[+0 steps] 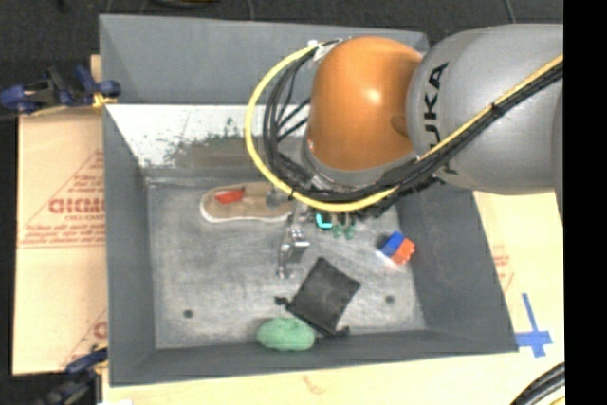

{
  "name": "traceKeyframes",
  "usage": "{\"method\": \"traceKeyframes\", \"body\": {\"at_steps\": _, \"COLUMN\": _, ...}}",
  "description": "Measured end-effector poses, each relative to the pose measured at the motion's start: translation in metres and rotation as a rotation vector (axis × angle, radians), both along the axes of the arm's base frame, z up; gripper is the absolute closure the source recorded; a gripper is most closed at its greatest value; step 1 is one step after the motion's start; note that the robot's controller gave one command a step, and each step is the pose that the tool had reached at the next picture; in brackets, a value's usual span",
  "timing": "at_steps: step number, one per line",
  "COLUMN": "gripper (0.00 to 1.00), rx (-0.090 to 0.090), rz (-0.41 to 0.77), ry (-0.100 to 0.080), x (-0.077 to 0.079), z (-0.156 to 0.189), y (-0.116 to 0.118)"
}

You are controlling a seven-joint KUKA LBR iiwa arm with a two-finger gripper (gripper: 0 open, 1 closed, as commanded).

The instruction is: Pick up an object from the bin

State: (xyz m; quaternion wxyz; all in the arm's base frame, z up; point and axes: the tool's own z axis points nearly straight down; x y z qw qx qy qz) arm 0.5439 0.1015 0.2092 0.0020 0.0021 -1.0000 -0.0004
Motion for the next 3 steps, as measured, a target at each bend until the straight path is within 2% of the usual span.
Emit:
{"method": "traceKeyframes", "body": {"at_steps": 1, "gripper": 0.00, "rx": 0.001, "rz": -0.002, "ry": -0.007, "x": 0.002, "z": 0.003, "y": 0.000}}
{"method": "traceKeyframes", "body": {"at_steps": 2, "gripper": 1.00, "rx": -0.001, "rz": 0.008, "ry": -0.010, "x": -0.008, "z": -0.132, "y": -0.066}}
{"method": "traceKeyframes", "body": {"at_steps": 3, "gripper": 1.00, "rx": 0.000, "rz": 0.006, "ry": -0.010, "x": -0.008, "z": -0.132, "y": -0.066}}
